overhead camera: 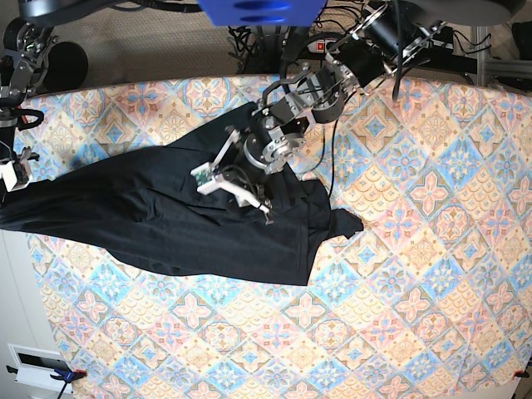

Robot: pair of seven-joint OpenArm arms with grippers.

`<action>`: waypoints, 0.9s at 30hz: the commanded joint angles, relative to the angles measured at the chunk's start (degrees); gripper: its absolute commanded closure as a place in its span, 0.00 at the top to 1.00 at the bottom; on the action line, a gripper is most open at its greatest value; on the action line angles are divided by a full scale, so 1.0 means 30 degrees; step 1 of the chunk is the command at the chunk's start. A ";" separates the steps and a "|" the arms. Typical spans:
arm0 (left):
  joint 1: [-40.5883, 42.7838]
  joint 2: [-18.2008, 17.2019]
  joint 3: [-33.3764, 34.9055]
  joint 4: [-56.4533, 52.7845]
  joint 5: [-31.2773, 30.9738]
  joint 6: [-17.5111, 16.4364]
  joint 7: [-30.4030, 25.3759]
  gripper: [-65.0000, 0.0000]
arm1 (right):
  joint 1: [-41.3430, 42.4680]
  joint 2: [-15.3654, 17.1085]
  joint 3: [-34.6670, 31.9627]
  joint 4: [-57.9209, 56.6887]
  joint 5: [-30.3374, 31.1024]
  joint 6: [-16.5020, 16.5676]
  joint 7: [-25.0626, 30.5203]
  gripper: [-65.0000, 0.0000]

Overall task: Layout the t-shirt on the table in an organized manner, then fold the t-shirt properly
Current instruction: 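Grasp the shirt middle with the left gripper and lift it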

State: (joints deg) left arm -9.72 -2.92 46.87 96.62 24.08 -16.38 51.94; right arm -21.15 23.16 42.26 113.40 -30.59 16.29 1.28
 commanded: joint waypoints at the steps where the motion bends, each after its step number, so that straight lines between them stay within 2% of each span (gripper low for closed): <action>1: -0.0029 -0.0156 0.0273 0.0307 0.0077 -0.0298 -0.0010 0.42 | 0.0089 0.0413 0.0199 0.0279 0.0160 -0.0552 0.0321 0.00; 6: 0.0762 -0.1416 0.2149 0.0336 0.0048 -0.2906 0.0869 0.70 | 0.0089 0.0208 0.0199 0.0279 0.0160 -0.0552 0.0321 0.00; 8: 0.0997 -0.1621 0.2530 0.0395 0.0048 -0.3609 0.1045 0.74 | 0.0089 0.0149 0.0170 0.0279 0.0160 -0.0552 0.0321 0.00; 12: 0.1143 -0.1738 0.2764 0.0688 0.0048 -0.4459 0.1367 0.70 | 0.0089 -0.0085 0.0170 0.0250 0.0160 -0.0552 0.0321 0.00; 17: 0.1260 -0.1738 0.2764 0.2797 0.0048 -0.4547 0.2598 0.63 | 0.0089 -0.0232 -0.0329 0.0250 0.0160 -0.0552 0.0321 0.00; 19: 0.1231 -0.1650 0.2764 0.3999 0.0048 -0.4928 0.3067 0.60 | 0.0089 -0.0466 -0.0358 0.0250 0.0160 -0.0552 0.0321 0.00; 23: 0.1202 -0.1562 0.2676 0.5845 0.0107 -0.5016 0.3594 0.58 | 0.0089 -0.0730 -0.0446 0.0250 0.0160 -0.0552 0.0321 0.00; 27: 0.1378 -0.1181 0.2794 0.5786 0.0107 -0.5016 0.3535 0.58 | 0.0089 -0.0759 -0.0827 0.0250 0.0130 -0.0552 0.0321 0.00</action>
State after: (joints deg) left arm -5.21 -7.03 55.22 113.23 24.05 -31.66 63.07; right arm -21.10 19.66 39.13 113.30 -30.59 16.12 1.37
